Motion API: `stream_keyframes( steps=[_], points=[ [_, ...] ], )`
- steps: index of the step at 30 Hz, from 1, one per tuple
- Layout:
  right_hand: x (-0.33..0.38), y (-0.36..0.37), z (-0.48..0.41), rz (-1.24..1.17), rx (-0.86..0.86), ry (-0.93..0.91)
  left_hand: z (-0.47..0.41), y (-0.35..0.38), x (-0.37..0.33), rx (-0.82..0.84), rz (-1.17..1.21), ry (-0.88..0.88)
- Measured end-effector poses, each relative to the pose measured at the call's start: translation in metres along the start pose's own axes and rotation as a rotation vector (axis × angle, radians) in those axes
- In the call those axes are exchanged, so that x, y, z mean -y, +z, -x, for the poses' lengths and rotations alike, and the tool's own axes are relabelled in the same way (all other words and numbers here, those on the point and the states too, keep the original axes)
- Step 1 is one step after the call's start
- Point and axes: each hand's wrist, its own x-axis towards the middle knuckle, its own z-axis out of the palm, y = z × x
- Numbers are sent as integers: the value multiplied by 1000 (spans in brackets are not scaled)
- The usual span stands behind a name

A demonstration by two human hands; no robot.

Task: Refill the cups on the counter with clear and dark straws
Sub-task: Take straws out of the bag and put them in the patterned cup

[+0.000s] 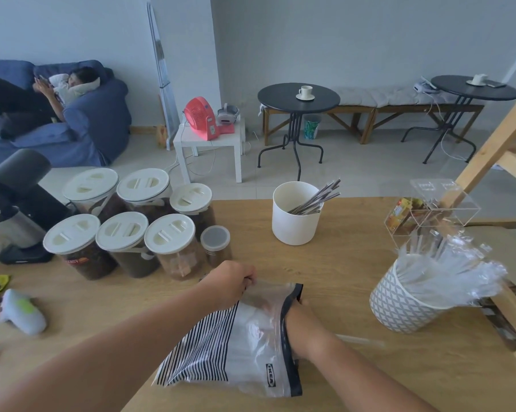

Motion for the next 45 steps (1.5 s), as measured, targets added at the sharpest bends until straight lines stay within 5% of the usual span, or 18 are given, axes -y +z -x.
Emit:
stream_keyframes(
  steps=[5, 10, 18, 24, 28, 31, 35, 37, 41, 45],
  points=[
    [-19, -22, 14, -217, 40, -97, 2, -2, 8, 13, -176, 21],
    [-55, -50, 39, -140, -30, -128, 4, -5, 17, 20, -258, 30],
    [-132, -55, 94, -303, 49, 33, 4, -1, 21, 74, -464, -25],
    [-164, -37, 113, -491, -130, 172, 3, 6, -3, 98, -628, -256],
    [-155, -32, 108, -619, -307, 200, 8, 2, -58, -128, -777, -157],
    [-136, -39, 100, -793, -364, 152, 9, 6, -107, -94, -329, -121],
    [-101, -55, 89, -986, -383, 4, 11, 17, -153, 377, 965, -330],
    [-84, -61, 83, -1035, -360, -95, 6, 26, -161, 332, 1404, -282],
    [-65, -64, 71, -1078, -350, -112, -7, 36, -173, -51, 1762, -279],
    [-63, -60, 62, -1126, -323, -113, -15, 38, -168, -179, 1810, -276]
  ],
)
